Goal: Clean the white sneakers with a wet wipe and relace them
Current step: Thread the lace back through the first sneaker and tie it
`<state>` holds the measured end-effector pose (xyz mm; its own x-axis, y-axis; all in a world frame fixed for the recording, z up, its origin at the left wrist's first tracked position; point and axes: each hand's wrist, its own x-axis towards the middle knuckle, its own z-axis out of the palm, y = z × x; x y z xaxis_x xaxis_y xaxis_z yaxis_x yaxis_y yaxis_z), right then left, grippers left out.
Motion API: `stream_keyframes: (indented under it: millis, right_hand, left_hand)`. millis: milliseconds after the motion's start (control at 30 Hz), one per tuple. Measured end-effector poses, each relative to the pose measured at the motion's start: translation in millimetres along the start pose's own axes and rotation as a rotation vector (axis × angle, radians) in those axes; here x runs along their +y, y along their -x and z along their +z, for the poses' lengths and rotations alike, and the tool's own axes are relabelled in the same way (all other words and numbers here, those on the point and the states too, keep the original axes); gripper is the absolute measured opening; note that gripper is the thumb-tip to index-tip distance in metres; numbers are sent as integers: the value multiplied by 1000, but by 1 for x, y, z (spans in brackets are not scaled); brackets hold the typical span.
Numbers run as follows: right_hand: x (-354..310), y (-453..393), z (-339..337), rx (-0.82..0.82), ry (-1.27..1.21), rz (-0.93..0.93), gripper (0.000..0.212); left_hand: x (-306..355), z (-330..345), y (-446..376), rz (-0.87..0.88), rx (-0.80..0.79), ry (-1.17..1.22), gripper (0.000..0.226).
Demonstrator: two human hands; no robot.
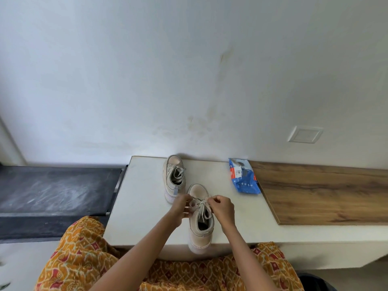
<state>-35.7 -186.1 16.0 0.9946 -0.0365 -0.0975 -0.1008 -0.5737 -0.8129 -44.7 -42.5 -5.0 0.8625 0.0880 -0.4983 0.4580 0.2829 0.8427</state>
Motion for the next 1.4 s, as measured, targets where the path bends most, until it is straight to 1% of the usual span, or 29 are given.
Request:
stream_keyframes:
  millis: [100,167,200,300,367,433,500,533,567,633,667,733,800,867,933,1033,1100,1133,1267,1400]
  right_hand:
    - [6,7,2,46,-60,61,28]
    - [8,7,1,48,-78,82,27]
    - [8,6,-1,35,-93,84,26]
    - [12,2,-6,-34,-119,39,21]
    - [12,2,-9,-62,-106,-13,21]
    - [11,2,-11,-78,-97,-46,25]
    - [9,1,-12,-119,-24,-82,26]
    - [8,0,-13,-148,28,-101,23]
    - [7,-1,-14,-174,65,-115,20]
    - [6,-3,-17,-197,88,-124,12]
    - [6,-3,-18,-194,95,-122,11]
    - [6,-4,-19,-181,125,-123,12]
    - [6,-4,-18,-170,175,-122,14]
    - [6,-4,-16,-155,206,-122,17]
    - [7,-2,-15,-140,207,-127,18]
    - [8,-1,-15,-136,197,-133,18]
    - [8,0,-16,-142,196,-135,15]
    - [8,0,-16,-146,197,-136,13]
    - [8,-2,-16,-152,208,-132,14]
    - [4,-1,-15,-143,261,-126,23]
  left_hand:
    - [0,-5,6,-76,-5,-58,13]
    - [1,-6,7,-58,-10,-132,8]
    - [1,-6,6,-11,-4,-177,6]
    - [-1,-7,3,201,60,-283,22]
    - [-1,-6,2,359,98,-360,26]
    - [-1,-5,4,487,146,-484,23]
    - [-4,-5,4,573,189,-642,14]
    - [-7,-5,4,576,194,-703,17]
    - [-9,-6,5,539,195,-733,22]
    - [-14,-8,4,404,176,-662,27]
    - [-16,-9,3,360,165,-600,24]
    - [-18,-12,4,345,174,-531,19]
    - [-17,-16,4,351,188,-537,21]
    - [-18,-19,4,347,176,-559,19]
    - [-18,-18,4,335,165,-531,18]
    - [-16,-12,5,334,165,-504,35]
    - [-11,-8,6,319,132,-502,45]
    - [-8,-7,5,328,115,-521,44]
    - [-4,-8,0,371,60,-602,23]
    - [0,-9,1,372,53,-656,20]
